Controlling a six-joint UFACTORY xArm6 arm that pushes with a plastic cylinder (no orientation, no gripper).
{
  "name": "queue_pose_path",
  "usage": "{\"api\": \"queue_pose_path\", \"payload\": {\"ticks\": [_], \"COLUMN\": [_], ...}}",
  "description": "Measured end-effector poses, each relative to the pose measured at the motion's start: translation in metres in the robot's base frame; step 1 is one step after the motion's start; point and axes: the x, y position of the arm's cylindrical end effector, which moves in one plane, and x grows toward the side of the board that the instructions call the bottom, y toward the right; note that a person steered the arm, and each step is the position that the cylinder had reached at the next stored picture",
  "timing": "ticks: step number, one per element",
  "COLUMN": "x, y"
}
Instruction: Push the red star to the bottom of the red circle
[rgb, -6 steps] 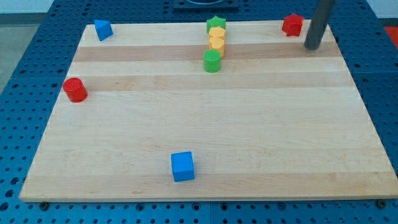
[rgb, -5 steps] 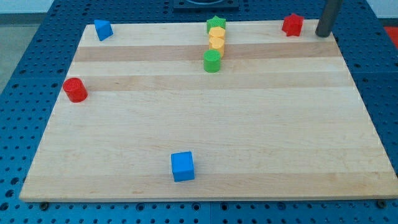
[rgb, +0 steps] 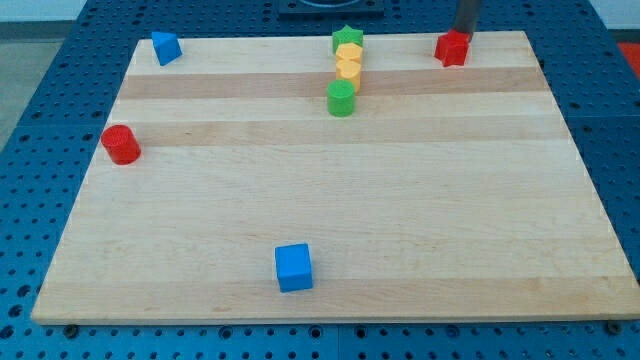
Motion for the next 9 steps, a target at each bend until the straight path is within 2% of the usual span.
{"api": "queue_pose_path", "payload": {"ticks": [2,4,7,9], "x": [0.048,0.074,0.17,0.211], "y": [-0.013,-0.049,-0.115,-0.171]}}
